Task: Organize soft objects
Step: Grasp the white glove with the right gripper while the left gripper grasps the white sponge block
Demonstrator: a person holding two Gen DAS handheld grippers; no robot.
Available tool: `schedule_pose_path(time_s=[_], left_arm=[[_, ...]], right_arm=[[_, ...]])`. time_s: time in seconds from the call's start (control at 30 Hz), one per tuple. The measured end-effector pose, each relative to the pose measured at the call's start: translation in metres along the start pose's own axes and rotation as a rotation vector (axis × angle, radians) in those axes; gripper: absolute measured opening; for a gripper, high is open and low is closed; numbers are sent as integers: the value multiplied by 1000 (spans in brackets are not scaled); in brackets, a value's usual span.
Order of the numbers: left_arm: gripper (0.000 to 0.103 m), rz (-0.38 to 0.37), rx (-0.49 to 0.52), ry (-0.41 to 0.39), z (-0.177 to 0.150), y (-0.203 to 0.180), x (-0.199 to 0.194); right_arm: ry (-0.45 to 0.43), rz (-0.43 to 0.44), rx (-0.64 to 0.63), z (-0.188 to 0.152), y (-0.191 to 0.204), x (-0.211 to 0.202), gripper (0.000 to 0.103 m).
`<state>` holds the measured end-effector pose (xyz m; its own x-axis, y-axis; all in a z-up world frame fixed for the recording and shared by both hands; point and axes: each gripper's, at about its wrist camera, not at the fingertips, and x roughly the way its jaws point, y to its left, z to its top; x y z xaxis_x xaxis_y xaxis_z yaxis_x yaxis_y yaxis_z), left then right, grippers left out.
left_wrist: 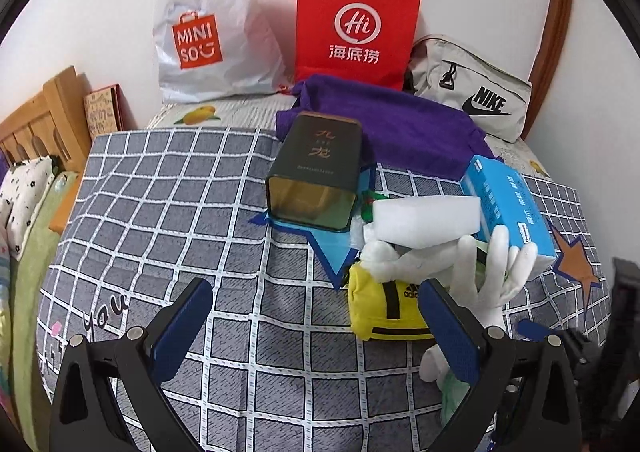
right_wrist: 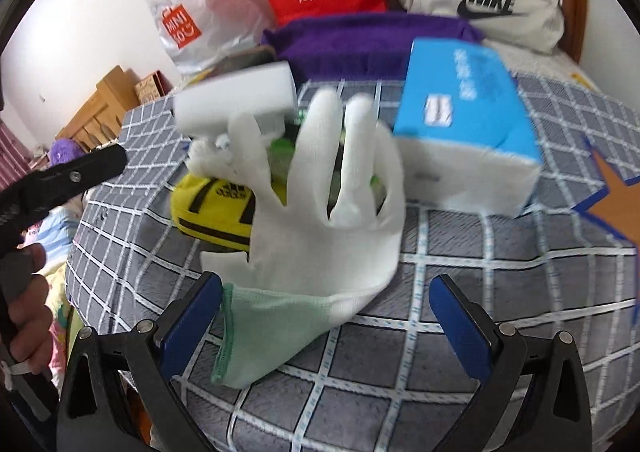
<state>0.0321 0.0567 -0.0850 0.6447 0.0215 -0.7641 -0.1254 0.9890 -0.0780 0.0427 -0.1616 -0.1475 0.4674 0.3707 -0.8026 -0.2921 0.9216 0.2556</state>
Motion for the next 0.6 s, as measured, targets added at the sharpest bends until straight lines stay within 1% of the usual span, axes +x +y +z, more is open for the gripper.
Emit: schedule_pose_path(time_s=[0.1, 0.17, 0.23, 0.4, 0.5, 0.57, 0.6], left_arm=[[103, -4, -17, 5, 0, 4, 4], [103, -9, -22, 13, 0, 5, 8], [103, -14, -31, 21, -1, 7, 12], [102, -43, -46, 40, -2, 10, 20], [101, -61, -54, 67, -3, 8, 28], [99, -91, -45, 60, -2, 4, 28], [99, -100, -42, 57, -1, 1, 27]], right_arm=[[25, 28, 16, -1, -1, 15, 103], [8, 14, -7, 1, 3, 17, 103], [12, -10, -46, 2, 10, 22, 103], [-30, -60, -136, -5, 23, 27, 103], [-50, -60, -152, -9, 21, 26, 102], [-67, -59, -141, -10, 20, 24, 101], [-74, -63, -142, -11, 19, 23, 98]])
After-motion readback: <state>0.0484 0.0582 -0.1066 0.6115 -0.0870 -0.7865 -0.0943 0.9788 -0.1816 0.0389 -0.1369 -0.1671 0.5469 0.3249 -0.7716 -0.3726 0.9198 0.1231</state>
